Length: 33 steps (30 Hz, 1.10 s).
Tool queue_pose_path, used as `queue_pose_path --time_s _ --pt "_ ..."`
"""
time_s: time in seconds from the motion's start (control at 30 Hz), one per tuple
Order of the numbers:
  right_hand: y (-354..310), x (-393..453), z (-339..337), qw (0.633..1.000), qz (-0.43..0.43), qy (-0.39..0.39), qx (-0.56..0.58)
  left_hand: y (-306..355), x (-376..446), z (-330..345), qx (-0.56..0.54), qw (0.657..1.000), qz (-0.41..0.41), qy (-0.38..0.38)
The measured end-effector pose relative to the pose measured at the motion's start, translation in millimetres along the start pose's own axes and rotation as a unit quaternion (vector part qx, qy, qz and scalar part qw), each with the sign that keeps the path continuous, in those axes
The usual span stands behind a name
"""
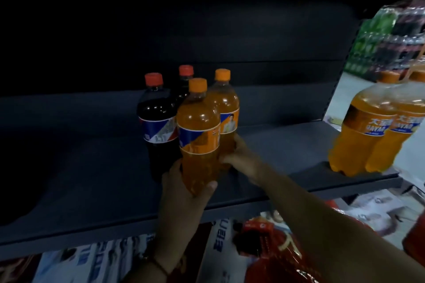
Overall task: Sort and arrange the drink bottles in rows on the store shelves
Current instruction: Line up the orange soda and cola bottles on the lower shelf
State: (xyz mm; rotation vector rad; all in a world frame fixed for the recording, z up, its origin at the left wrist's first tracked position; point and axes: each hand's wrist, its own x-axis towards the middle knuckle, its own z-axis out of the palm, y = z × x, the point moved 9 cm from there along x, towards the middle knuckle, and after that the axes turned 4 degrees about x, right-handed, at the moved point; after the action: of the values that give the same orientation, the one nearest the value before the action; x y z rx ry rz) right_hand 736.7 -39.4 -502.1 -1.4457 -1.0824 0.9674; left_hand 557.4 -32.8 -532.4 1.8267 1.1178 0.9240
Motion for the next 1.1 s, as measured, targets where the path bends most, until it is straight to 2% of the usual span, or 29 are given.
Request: queue_pose_path --time_s 0.13,0.27,0.57,0.63,0.73,0.8,0.9,1.1 --pt "6.1 -0.2 -10.7 0.998 0.004 0.048 -0.028 -2.2 5.3 -2.3 0.022 0.999 0.016 0.022" --pt "11.0 -17.6 -36.0 0.996 -0.005 0.056 -0.076 -9.8 10.9 2.6 -0.021 1.0 0.016 0.008" --pt "0.3 -68.4 -96.2 0.989 0.063 0.038 -0.125 5.6 12.3 29.3 -0.082 0.993 0.01 -0.083" --pt "-22.2 -75.2 -103.3 0.993 0.046 0.058 -0.094 11.6 14.8 34.8 -0.095 0.992 0.004 -0.085" --pt "-74.7 -77.4 -120.9 0.988 -0.032 0.14 -0.055 17.7 20.5 38.4 -0.101 0.992 0.002 -0.071" --pt "-104.0 -71.8 -123.9 0.978 -0.05 0.175 -0.104 17.3 23.4 42.8 -0.097 0.993 0.001 -0.068" --pt "-134.7 -61.6 -123.4 0.939 -0.055 0.204 -0.272 17.1 26.4 52.1 -0.095 0.992 -0.006 -0.082" --pt "-153.8 -57.5 -138.9 0.956 -0.006 0.056 -0.288 20.9 28.9 73.0 -0.109 0.983 -0.001 -0.149"
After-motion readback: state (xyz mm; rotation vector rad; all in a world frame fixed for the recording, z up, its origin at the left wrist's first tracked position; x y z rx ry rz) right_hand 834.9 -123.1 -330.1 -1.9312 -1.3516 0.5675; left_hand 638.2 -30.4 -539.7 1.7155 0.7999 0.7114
